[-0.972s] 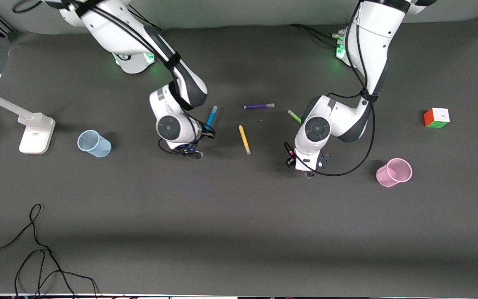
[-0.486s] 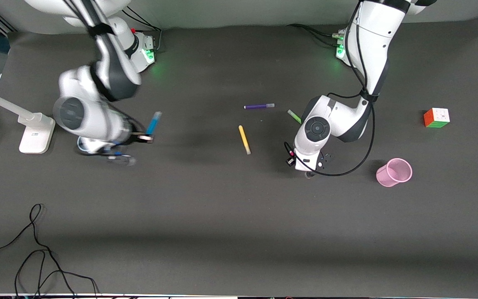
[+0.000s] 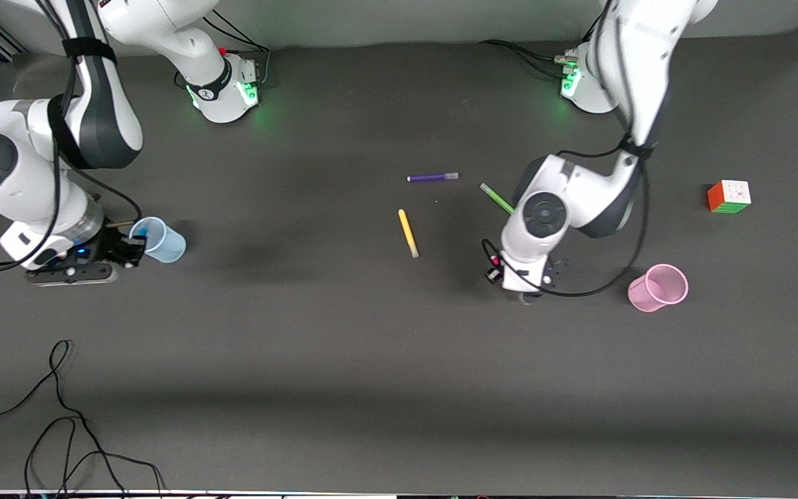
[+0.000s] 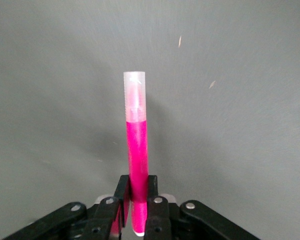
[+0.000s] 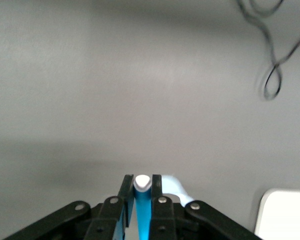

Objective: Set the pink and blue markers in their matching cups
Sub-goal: 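Carry the blue marker to the blue cup while the left gripper lifts the pink marker, then lower the pink marker into the pink cup with the left gripper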

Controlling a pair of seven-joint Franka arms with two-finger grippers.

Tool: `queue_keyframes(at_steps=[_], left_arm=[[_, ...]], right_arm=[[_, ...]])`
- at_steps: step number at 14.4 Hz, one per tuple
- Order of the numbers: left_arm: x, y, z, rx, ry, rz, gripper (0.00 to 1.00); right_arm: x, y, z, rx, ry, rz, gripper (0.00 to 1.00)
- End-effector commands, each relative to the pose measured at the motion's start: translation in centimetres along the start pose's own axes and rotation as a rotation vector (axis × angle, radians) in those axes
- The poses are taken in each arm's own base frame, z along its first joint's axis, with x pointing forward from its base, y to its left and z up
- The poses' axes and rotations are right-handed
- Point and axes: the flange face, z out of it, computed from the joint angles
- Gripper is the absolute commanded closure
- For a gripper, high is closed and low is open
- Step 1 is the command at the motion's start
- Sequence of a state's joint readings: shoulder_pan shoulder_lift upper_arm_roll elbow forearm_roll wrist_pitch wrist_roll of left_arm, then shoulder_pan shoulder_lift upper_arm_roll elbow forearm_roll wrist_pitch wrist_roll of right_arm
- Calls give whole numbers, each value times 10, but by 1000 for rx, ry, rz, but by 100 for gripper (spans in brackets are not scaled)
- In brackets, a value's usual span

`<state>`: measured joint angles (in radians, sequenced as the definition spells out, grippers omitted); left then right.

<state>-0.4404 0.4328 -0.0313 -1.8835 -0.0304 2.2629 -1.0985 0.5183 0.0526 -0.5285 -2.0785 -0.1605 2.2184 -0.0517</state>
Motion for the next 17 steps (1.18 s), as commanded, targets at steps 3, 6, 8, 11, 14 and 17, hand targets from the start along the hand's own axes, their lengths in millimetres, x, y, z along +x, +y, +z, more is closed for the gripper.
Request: queue_keyframes(at_steps=[3, 6, 8, 11, 14, 17], left_arm=[[78, -84, -129, 27, -121, 222, 100], [131, -145, -179, 45, -238, 391, 100], [163, -186, -200, 30, -285, 496, 100], [195, -231, -202, 22, -319, 610, 100], [203, -239, -194, 88, -343, 692, 100], [220, -237, -164, 157, -426, 707, 100]], right_arm=[[-45, 39, 42, -2, 145, -116, 100], [-70, 27, 70, 27, 157, -96, 100], [-79, 23, 78, 37, 155, -90, 100], [-92, 21, 85, 56, 143, -81, 100], [-99, 21, 90, 61, 156, -78, 100], [-105, 16, 95, 50, 240, -90, 100]])
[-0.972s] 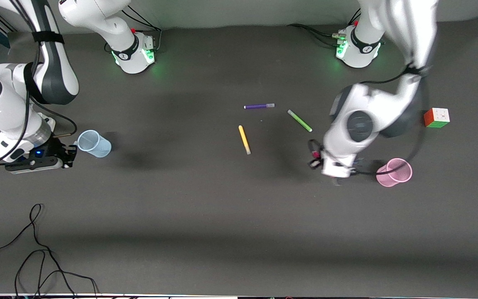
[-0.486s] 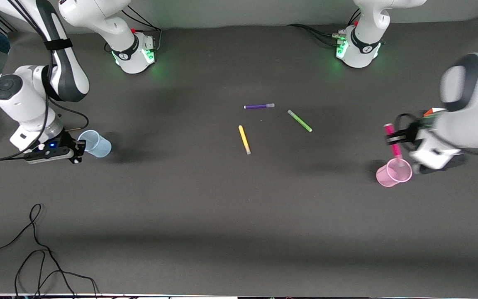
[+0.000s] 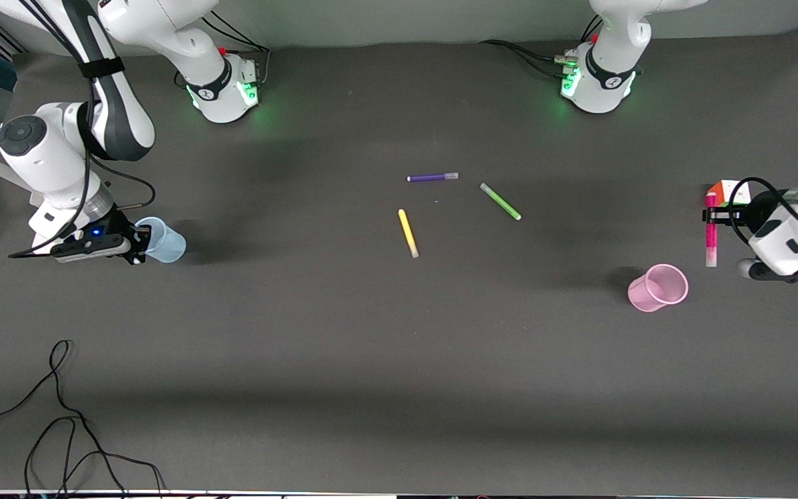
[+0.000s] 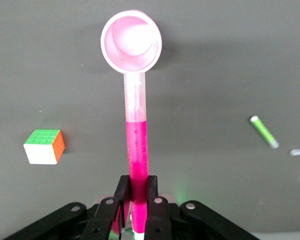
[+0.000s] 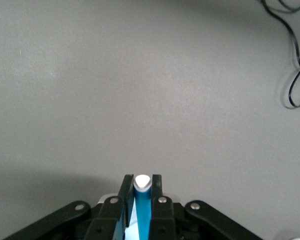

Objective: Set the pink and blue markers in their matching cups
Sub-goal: 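Lower the pink marker into the pink cup with the left gripper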

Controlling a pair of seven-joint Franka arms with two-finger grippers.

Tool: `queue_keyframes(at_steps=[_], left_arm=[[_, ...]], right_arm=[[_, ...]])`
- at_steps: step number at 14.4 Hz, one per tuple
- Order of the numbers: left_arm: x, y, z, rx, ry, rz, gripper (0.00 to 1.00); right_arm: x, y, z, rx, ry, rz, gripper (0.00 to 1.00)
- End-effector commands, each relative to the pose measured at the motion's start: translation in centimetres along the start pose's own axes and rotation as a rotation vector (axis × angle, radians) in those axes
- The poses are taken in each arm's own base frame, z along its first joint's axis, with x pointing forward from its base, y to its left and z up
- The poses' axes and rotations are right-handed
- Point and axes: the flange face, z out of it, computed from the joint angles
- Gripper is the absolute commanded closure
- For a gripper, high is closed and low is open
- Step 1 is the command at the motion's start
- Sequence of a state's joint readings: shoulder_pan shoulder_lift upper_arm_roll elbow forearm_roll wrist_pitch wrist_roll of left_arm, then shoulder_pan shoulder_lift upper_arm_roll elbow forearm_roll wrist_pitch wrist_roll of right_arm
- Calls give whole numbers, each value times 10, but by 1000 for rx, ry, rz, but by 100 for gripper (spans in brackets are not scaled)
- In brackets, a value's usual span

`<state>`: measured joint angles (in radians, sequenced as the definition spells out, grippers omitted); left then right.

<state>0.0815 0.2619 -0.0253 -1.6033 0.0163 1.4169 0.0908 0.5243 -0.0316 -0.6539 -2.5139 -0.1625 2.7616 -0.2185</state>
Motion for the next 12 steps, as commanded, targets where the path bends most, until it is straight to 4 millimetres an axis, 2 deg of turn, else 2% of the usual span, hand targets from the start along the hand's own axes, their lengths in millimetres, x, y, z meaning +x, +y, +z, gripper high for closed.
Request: queue_keyframes(at_steps=[1, 3, 4, 7, 9, 12], left_arm=[[33, -4, 18, 31, -84, 26, 100], [50, -6, 42, 28, -131, 23, 100], [58, -7, 57, 35, -160, 22, 100], [80, -7, 98, 60, -235, 26, 100], [89, -7, 116, 89, -270, 31, 100], [102, -7, 130, 86, -285, 35, 100]], right_arm=[[-9, -4, -4, 0, 71, -15, 100], [-10, -2, -9, 4, 81, -12, 97], [-18, 2, -8, 12, 76, 5, 97], [-26, 11, -15, 24, 93, 15, 97], [-32, 16, -18, 33, 103, 14, 97], [-45, 8, -15, 47, 127, 20, 93]])
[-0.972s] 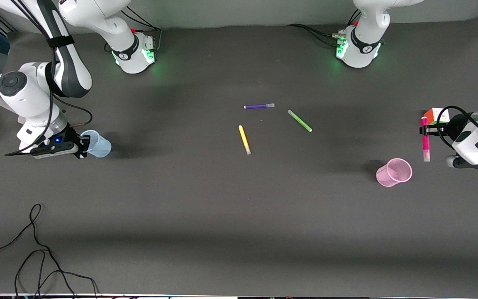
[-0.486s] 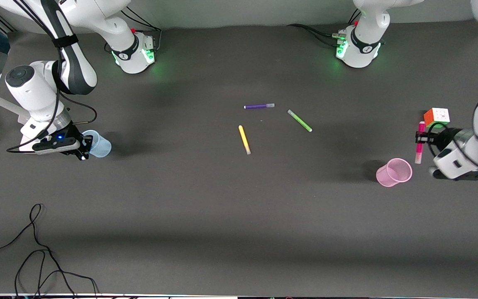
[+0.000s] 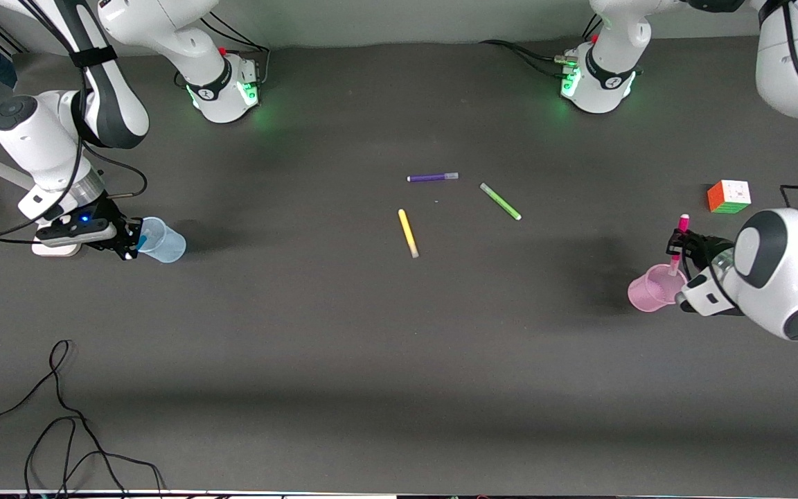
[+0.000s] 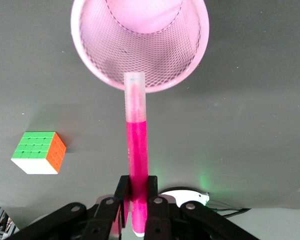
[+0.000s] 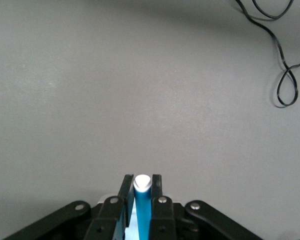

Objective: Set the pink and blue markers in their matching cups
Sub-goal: 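Lower the pink marker into the pink cup with the left gripper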

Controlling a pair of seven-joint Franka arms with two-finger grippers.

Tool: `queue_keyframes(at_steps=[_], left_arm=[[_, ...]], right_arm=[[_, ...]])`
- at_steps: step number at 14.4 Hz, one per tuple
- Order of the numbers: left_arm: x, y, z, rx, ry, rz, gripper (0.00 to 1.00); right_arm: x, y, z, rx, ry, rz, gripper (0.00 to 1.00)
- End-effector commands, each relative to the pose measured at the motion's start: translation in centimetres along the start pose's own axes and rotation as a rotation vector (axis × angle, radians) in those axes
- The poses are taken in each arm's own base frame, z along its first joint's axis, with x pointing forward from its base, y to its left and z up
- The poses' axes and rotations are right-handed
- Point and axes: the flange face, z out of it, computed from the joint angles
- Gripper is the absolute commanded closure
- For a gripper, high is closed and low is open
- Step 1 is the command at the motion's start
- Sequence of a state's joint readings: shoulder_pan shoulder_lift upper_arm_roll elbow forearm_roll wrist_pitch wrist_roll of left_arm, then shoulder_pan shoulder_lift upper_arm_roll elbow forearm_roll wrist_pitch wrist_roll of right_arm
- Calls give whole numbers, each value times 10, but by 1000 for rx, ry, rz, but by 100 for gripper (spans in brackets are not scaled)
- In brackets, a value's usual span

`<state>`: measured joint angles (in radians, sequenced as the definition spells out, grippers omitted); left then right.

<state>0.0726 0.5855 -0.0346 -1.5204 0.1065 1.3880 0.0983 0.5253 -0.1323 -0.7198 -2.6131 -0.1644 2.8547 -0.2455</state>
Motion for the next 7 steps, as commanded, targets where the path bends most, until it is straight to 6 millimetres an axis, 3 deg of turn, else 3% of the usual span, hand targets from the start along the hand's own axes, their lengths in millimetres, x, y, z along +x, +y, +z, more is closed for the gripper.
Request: queue_keyframes(at_steps=[1, 5, 6, 7], left_arm=[[13, 1, -5, 25, -11, 7, 100], [28, 5, -4, 21, 1, 12, 100], [32, 5, 0, 18, -2, 12, 100], [34, 5, 0, 16, 1, 11, 100]], right_arm=[[-16, -10, -2, 16, 53, -32, 93], [-28, -6, 5, 17, 33, -17, 89], [-29, -5, 6, 15, 28, -21, 70], [-30, -5, 9, 11, 18, -19, 22]])
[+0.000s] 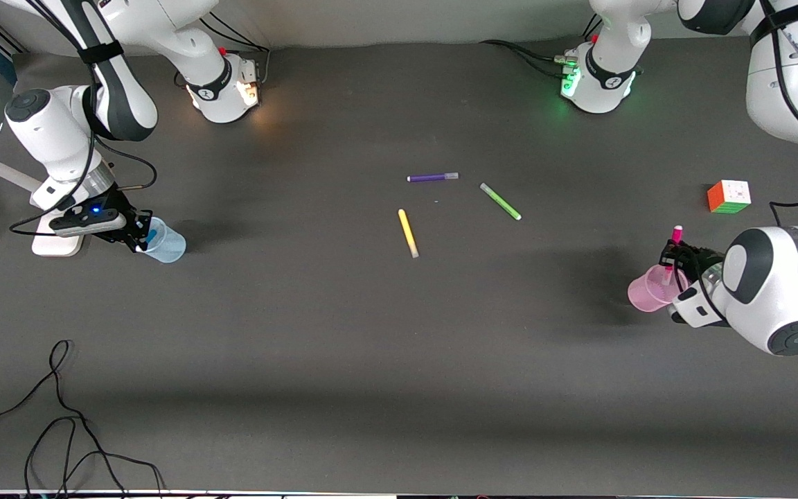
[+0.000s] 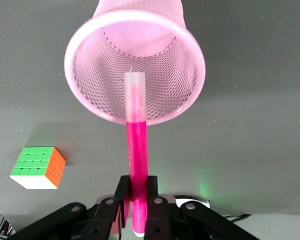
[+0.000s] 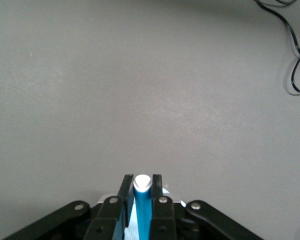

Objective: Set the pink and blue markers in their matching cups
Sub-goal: 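Lower the pink marker into the pink cup with the left gripper, then release the pink marker while the right gripper drops the blue marker in the cup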

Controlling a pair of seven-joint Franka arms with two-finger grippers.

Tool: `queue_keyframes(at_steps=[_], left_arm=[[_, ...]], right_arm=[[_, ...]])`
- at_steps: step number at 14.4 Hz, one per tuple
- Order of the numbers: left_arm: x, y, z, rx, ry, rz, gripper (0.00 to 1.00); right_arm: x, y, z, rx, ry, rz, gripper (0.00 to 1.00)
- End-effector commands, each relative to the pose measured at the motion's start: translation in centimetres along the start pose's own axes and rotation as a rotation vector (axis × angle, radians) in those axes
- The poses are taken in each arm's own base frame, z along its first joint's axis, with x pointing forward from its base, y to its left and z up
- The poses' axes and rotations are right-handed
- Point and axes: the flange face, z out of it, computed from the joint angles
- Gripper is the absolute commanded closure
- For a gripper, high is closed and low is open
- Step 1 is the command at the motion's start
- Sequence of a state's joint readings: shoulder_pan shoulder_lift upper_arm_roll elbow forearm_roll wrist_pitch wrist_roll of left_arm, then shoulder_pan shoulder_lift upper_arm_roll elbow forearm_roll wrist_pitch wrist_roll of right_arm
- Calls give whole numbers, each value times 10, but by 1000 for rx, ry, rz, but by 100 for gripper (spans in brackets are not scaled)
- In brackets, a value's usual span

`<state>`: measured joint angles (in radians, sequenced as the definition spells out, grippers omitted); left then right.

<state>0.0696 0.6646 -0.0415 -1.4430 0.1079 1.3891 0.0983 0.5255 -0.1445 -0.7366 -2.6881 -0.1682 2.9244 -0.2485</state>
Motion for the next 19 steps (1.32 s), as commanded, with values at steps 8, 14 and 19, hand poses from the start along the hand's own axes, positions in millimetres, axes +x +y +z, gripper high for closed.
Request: queue_keyframes(at_steps=[8, 14, 19], left_arm=[[5, 2, -26, 18, 34, 6, 1], [-66, -8, -106, 20, 201, -4, 1], [-154, -7, -166, 16, 356, 29, 0]], right_arm=[[26, 14, -15, -1, -66, -7, 0], [99, -20, -69, 1, -206, 78, 0], [165, -69, -155, 46, -269, 118, 0]])
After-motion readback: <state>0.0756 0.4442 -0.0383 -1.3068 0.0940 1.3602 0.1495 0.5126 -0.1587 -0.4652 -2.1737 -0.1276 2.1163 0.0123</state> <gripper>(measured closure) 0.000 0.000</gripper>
